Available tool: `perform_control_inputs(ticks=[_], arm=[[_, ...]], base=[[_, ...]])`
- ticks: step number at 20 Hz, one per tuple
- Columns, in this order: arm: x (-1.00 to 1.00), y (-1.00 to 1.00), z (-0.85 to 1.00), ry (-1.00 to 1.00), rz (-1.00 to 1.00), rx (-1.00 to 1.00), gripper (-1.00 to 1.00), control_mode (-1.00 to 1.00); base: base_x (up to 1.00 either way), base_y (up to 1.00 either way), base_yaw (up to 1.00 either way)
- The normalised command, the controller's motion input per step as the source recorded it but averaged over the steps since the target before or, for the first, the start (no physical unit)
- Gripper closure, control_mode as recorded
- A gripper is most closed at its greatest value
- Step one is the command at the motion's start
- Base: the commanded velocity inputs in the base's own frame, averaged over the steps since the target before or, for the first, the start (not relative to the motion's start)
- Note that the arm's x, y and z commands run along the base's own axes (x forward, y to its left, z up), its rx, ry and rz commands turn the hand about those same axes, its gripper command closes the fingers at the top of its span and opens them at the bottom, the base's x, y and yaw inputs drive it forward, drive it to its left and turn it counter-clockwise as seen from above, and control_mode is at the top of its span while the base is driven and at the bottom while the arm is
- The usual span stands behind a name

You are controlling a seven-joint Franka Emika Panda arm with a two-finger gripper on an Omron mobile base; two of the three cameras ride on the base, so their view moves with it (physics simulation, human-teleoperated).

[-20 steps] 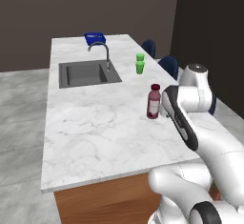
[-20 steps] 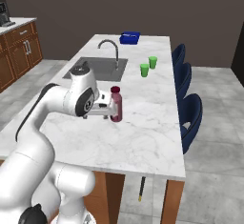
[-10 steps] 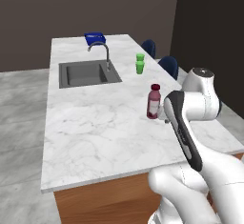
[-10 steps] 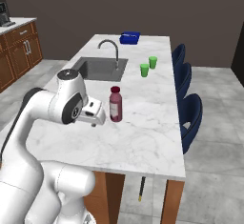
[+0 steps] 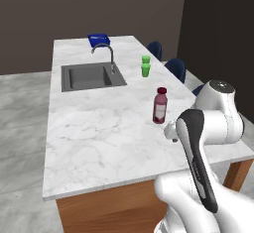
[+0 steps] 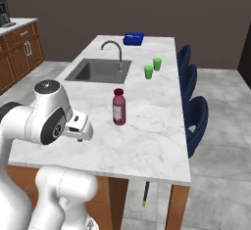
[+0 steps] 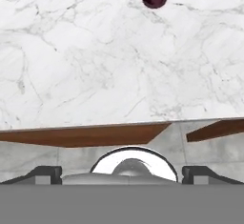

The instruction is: Place the drinks on the dining counter in a tight cluster.

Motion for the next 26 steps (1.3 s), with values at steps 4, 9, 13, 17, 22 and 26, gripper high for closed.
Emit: perform_control_inputs(ticks=[4,9,13,17,22,26], arm=[[-0.1,0.12,0.16,0.0,0.0,-0.03,-1.0,-1.0],[-0.06,0.03,0.06,0.0,0.0,-0.01,-1.0,-1.0],[0.0,0.0,0.0,0.0,0.0,0.0,-1.0,-1.0],[-0.12,0.01,0.0,0.0,0.0,0.0,-1.0,-1.0],[0.0,0.0,0.0,0.0,0.0,0.0,-1.0,1.0],[0.0,0.0,0.0,0.0,0.0,0.0,-1.0,1.0]], base=[[0.0,0.0,0.0],[0.0,0.0,0.0],[0.0,0.0,0.0],[0.0,0.0,0.0],[-0.77,0.42,0.05],[-0.7,0.76,0.2]])
